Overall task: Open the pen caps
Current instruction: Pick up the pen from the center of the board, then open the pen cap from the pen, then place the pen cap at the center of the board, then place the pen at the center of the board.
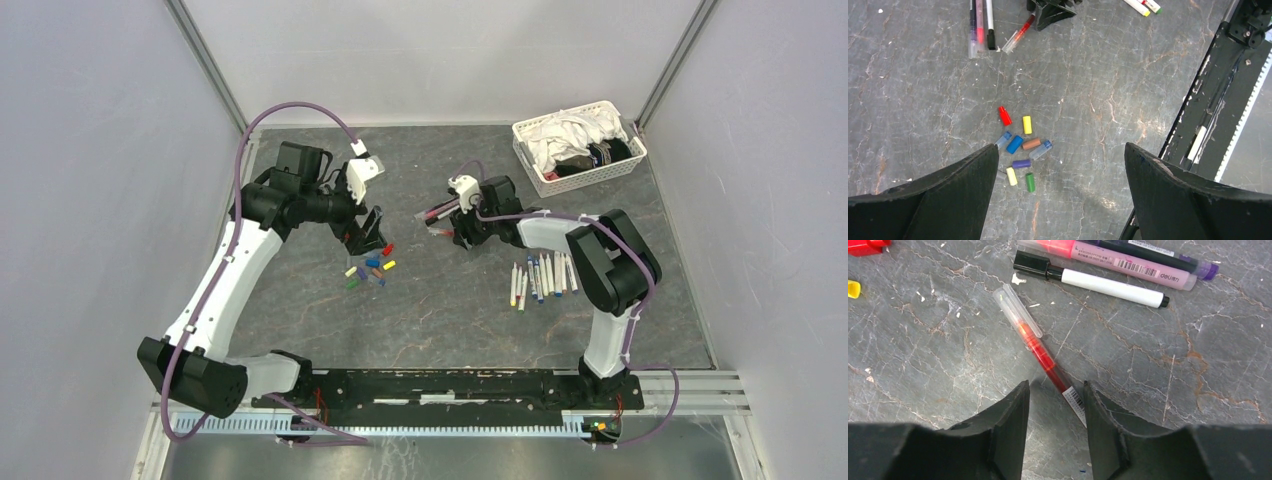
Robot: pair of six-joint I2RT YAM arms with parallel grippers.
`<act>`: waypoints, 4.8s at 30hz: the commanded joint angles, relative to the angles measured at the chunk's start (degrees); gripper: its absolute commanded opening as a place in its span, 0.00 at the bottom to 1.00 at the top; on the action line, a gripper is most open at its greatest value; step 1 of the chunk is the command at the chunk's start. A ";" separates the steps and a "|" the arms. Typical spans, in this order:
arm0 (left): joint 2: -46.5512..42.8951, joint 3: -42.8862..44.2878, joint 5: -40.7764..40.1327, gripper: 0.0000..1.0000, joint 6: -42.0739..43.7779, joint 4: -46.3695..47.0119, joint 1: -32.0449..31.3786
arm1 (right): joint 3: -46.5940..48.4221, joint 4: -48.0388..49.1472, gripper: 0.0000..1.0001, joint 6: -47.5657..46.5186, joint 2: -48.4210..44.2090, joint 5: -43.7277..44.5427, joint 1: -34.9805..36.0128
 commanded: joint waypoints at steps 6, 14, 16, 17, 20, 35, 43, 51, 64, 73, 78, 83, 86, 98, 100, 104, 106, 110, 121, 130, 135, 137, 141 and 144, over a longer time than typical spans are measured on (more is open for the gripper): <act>0.68 0.11 5.57 1.00 7.53 -4.61 0.16 | -8.22 3.61 0.29 2.00 -4.23 0.54 5.46; 1.40 -5.43 10.57 1.00 15.15 -5.55 0.20 | -11.92 5.69 0.00 3.67 -8.93 -0.52 9.08; 1.13 -7.85 11.03 1.00 16.70 -4.10 0.14 | -12.50 6.24 0.00 4.23 -10.87 -1.37 9.06; 1.35 -8.84 10.91 1.00 17.26 -3.38 0.17 | -12.40 6.03 0.00 4.36 -11.74 -1.63 9.04; 3.11 -9.86 10.79 1.00 19.02 -2.99 0.15 | -12.43 5.90 0.00 5.03 -14.22 -3.44 9.13; 9.76 -11.01 6.10 1.00 21.73 5.46 -2.31 | -13.71 7.41 0.00 12.11 -22.72 -25.83 11.29; 13.78 -9.83 10.31 0.97 22.03 4.55 -3.79 | -12.41 6.42 0.00 12.04 -22.90 -26.54 11.92; 19.63 -5.87 15.75 0.52 28.00 -5.34 -4.64 | -11.94 7.02 0.00 12.54 -23.04 -27.04 12.18; 22.47 -2.13 18.85 0.02 37.10 -17.41 -5.39 | -10.99 13.11 0.48 20.94 -19.11 -29.47 12.26; 19.22 -1.75 18.64 0.02 36.54 -17.48 -5.48 | -11.62 19.19 0.47 26.43 -14.69 -35.45 12.34; 18.39 -0.98 16.71 0.02 30.85 -14.28 -5.49 | -12.88 22.32 0.13 28.89 -14.53 -36.76 12.32; 17.90 1.01 10.26 0.02 23.53 -11.59 -5.40 | -13.16 11.91 0.00 22.24 -17.44 -32.73 11.23; 16.70 1.42 7.11 0.02 23.06 -12.12 -5.28 | -16.16 9.10 0.00 19.80 -20.56 -31.48 8.79; 18.33 9.21 3.08 0.02 35.17 -22.55 4.51 | -25.60 -1.69 0.00 9.49 -31.58 -25.34 3.81; 18.31 8.07 2.80 0.02 33.75 -20.01 4.53 | -25.06 -2.38 0.00 10.08 -32.24 -20.71 3.37; 18.63 2.10 2.22 0.02 24.75 -6.97 4.36 | -22.05 -4.15 0.00 15.05 -29.92 -4.59 2.58; 19.21 -1.17 0.42 0.02 21.02 0.89 4.35 | -21.02 -4.70 0.00 17.90 -28.53 3.54 2.59; 20.12 -7.65 -6.91 0.02 12.62 14.44 4.35 | -23.44 -1.83 0.00 22.74 -28.62 15.13 2.69; 27.77 -14.61 -18.64 0.02 0.36 33.08 4.35 | -29.05 2.23 0.02 31.10 -27.44 35.64 6.58; 29.49 -17.75 -17.29 0.28 -0.71 35.81 4.35 | -31.31 3.07 0.19 33.83 -26.31 36.06 7.27; 26.97 -18.32 -14.67 0.44 -1.32 34.53 4.35 | -31.95 2.47 0.26 34.59 -26.35 35.56 7.93; 26.11 -18.03 -13.60 0.46 -1.46 33.40 4.35 | -32.04 2.11 0.30 34.74 -26.60 35.26 8.00; 23.86 -16.56 -12.02 0.47 -1.80 30.58 4.35 | -31.85 0.38 0.30 34.51 -28.29 36.75 8.02; 20.96 -13.79 -11.76 0.49 -2.05 27.25 4.44 | -30.26 -1.26 0.29 32.95 -31.44 38.48 8.03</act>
